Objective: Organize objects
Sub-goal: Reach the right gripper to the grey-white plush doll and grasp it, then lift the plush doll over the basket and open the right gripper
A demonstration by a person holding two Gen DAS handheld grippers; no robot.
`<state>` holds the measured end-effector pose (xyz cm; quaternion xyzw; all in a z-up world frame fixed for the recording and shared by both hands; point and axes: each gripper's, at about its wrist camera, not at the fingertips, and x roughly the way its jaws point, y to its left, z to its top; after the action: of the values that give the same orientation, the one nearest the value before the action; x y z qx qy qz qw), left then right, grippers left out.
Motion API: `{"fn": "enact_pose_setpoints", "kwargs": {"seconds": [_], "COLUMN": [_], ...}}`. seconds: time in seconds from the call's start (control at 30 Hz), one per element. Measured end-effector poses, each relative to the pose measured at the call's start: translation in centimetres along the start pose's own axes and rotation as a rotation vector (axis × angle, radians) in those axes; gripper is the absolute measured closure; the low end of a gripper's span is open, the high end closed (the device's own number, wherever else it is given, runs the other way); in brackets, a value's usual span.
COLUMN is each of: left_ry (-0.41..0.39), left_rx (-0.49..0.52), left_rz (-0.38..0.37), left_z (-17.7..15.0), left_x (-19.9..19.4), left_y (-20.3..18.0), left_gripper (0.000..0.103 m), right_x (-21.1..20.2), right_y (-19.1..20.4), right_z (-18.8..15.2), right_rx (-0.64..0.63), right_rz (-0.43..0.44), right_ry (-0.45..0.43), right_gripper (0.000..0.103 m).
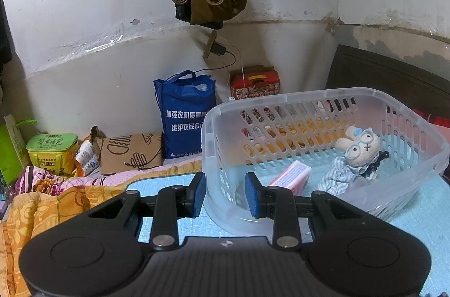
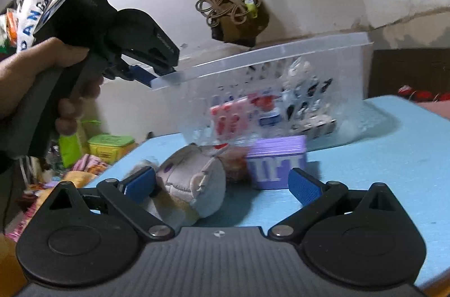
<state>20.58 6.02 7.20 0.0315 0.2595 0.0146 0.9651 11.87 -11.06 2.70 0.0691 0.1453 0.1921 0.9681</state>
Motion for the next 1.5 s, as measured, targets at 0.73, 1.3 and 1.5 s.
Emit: {"fn": "enact_pose_setpoints", "kwargs": {"seconds": [0.73,1.3,1.5], "left_ry": [0.000,-0.001,0.000], "left_rx": [-0.005,-0.003,-0.003], "left_rz": [-0.006,-0.002,-0.002], "left_z": [0.0,0.0,0.0], "left_x": [0.0,0.0,0.0], "left_y": [0.1,0.1,0.1], "left_gripper": [0.068,0.068,0.068], "right_x": [-1.3,-3.7,-3.8], "right_y": [-2.2,-4.2,-4.9], "right_z": [0.4,2.8,5.5], "right_rx": [-0.033,-0.057,-0.075], "right_rz": [0.059,-0.009,-0.019], "right_ry": [-0.024,-0.131,-0.170], "right_gripper": [0.033,0.033,0.033]}}
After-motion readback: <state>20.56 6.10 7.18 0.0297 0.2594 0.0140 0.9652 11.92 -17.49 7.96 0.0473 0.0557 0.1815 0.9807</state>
